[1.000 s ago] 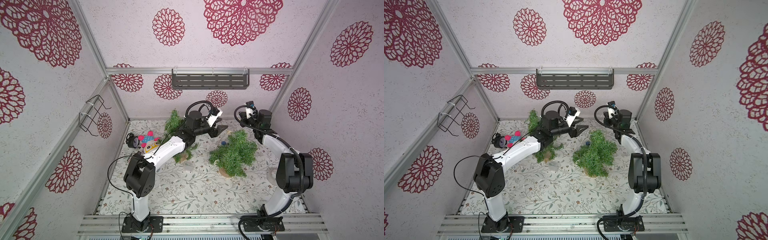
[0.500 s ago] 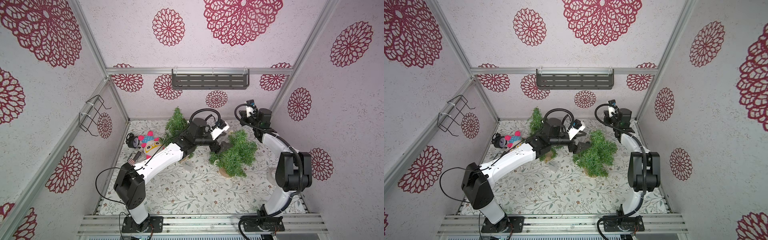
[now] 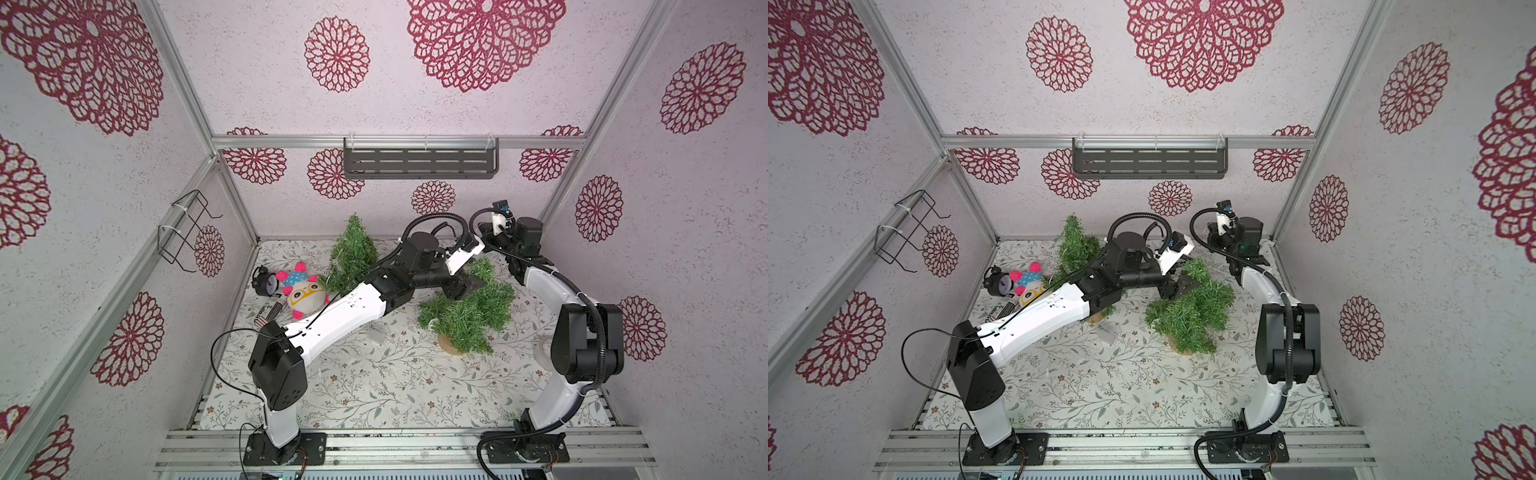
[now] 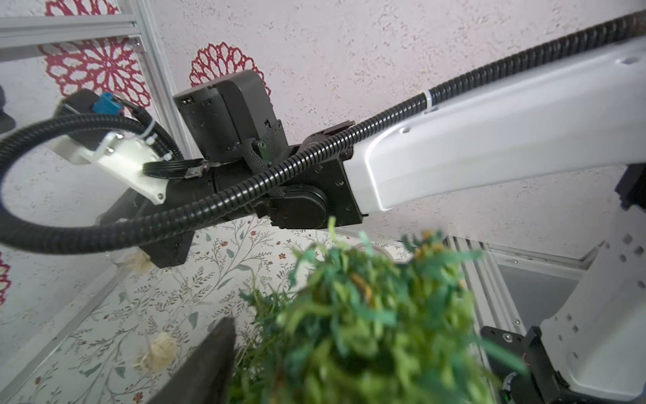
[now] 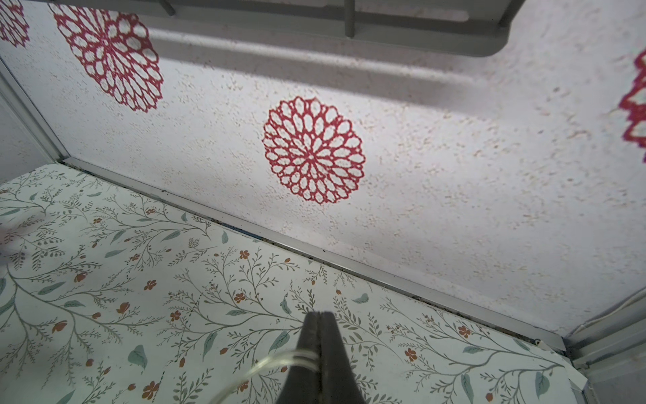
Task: Wrap string light around the christmas tree
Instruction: Wrap the light string around the Christmas tree.
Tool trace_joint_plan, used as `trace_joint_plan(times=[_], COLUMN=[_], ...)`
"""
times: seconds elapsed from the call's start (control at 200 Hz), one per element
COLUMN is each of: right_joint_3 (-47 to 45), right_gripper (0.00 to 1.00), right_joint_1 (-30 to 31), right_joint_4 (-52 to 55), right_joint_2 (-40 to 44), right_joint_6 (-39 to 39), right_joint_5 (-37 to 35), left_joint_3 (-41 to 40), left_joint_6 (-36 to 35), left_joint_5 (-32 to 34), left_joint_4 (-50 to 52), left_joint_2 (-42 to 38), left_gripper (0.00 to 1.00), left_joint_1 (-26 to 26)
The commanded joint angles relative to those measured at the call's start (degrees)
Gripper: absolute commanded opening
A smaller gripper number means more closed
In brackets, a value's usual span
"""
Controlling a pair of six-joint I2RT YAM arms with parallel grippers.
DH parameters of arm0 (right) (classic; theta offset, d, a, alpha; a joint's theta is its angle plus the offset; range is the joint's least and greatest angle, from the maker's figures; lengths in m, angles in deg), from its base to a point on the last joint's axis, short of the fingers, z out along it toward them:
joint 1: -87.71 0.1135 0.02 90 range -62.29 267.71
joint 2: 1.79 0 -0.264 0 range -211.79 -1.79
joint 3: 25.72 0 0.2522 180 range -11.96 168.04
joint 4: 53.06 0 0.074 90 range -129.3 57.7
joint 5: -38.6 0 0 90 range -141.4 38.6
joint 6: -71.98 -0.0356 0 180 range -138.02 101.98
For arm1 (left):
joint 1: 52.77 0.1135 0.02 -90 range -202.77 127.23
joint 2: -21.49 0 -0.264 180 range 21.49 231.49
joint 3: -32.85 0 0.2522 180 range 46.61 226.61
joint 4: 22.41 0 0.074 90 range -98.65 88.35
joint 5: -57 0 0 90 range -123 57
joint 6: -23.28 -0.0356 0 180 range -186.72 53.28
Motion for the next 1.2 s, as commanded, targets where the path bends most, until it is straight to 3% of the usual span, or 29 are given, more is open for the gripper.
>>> trace_joint_plan(times=[0.0, 0.205, 0.48, 0.786, 1.196], right_joint_3=[5.2, 13.7, 12.9, 8.1, 4.7], right_gripper=[0.00, 0.00, 0.00, 0.00, 0.00], right_joint_1=[-0.3, -0.5, -1.0, -1.5, -1.4], right_joint_4=[0.7, 5.7, 4.6, 5.2, 22.3], right_joint_2=[0.7, -0.9, 0.9, 6.1, 21.9], right_joint_6=[0.8, 2.9, 3.9, 5.1, -0.7], right_joint_5=[-0.8, -2.4, -9.0, -13.1, -15.2], left_joint_3=[0.8, 1.9, 10.0, 9.4, 10.8], left_joint_6=[-2.0, -8.3, -8.0, -6.9, -8.2], left_joint_5=[2.7, 9.0, 4.2, 2.0, 11.5], left_joint_4=[0.9, 3.1, 11.7, 9.9, 6.0], left_joint_2=[1.8, 1.5, 5.0, 5.8, 9.1], left_gripper=[0.44, 0.00, 0.00, 0.00, 0.00], left_joint_1=[-0.6, 0.1, 5.4, 7.5, 8.1])
